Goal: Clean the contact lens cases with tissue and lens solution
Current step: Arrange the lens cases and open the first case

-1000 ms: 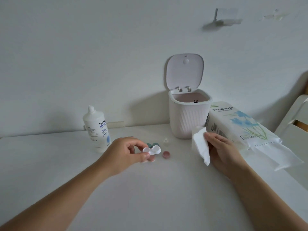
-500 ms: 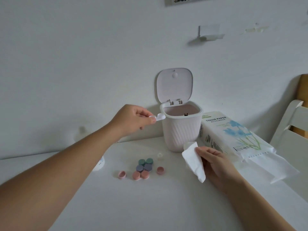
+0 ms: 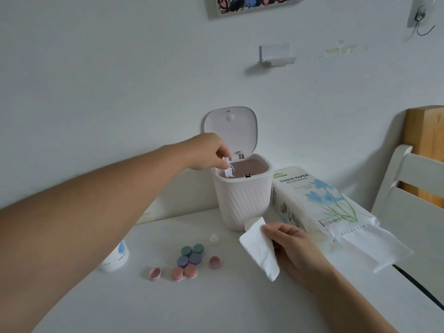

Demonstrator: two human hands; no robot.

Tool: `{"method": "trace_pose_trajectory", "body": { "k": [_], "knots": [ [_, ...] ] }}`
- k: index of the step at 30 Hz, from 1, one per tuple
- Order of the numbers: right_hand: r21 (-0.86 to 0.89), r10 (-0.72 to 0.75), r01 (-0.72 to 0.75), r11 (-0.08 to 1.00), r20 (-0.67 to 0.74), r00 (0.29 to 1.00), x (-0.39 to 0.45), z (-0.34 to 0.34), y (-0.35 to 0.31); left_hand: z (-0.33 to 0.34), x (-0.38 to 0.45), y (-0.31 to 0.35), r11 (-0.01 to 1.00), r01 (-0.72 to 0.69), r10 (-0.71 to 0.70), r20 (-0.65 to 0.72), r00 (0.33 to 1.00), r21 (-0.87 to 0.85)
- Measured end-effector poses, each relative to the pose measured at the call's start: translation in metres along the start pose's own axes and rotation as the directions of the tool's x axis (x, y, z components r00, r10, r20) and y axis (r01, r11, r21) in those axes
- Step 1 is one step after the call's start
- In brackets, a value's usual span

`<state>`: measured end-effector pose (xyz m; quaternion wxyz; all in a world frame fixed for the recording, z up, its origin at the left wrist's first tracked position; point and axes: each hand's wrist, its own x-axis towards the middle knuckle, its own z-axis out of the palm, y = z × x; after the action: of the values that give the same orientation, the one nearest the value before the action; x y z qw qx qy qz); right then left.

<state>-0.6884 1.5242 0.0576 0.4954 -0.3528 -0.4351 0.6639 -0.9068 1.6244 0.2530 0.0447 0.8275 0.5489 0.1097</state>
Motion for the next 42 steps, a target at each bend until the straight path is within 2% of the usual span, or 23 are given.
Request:
{"method": "trace_pose_trajectory", "body": {
  "k": [3, 7, 12, 15, 21, 29, 34, 42],
  "knots": [
    [-0.006, -0.005, 0.005, 1.0, 0.003, 1.0, 0.0, 0.001, -0.001, -0.002, 0.006, 0.002, 0.978, -0.08, 0.065, 0.085, 0.994, 0.194],
    [-0.027, -0.011, 0.011, 1.0, 0.01, 1.0, -0.002, 0.001, -0.002, -0.004, 0.006, 0.006, 0.912, -0.179, 0.133, 0.145, 0.98, 0.369],
    [-0.06, -0.016, 0.017, 0.998, 0.014, 1.0, -0.003, 0.002, -0.002, -0.002, -0.001, 0.01, 0.758, -0.335, 0.324, 0.122, 0.938, 0.56],
    [-0.061, -0.013, 0.014, 0.998, 0.012, 1.0, -0.003, 0.001, -0.001, 0.002, -0.005, 0.013, 0.698, -0.388, 0.428, 0.084, 0.9, 0.601],
    [-0.069, -0.018, 0.019, 0.997, 0.015, 1.0, -0.003, 0.0, -0.001, 0.004, -0.009, 0.016, 0.653, -0.396, 0.48, 0.051, 0.876, 0.646],
    [-0.065, -0.013, 0.013, 0.998, -0.004, 1.0, -0.001, 0.0, -0.002, 0.004, -0.017, 0.02, 0.571, -0.396, 0.496, 0.083, 0.865, 0.719],
    [-0.067, -0.009, 0.008, 0.998, -0.014, 1.0, 0.0, -0.001, 0.0, 0.001, -0.019, 0.02, 0.558, -0.322, 0.462, 0.036, 0.886, 0.764],
    [-0.07, -0.002, -0.001, 0.998, -0.033, 0.999, 0.0, -0.001, -0.001, 0.002, -0.022, 0.018, 0.559, -0.301, 0.445, 0.027, 0.895, 0.773]
  ]
}}
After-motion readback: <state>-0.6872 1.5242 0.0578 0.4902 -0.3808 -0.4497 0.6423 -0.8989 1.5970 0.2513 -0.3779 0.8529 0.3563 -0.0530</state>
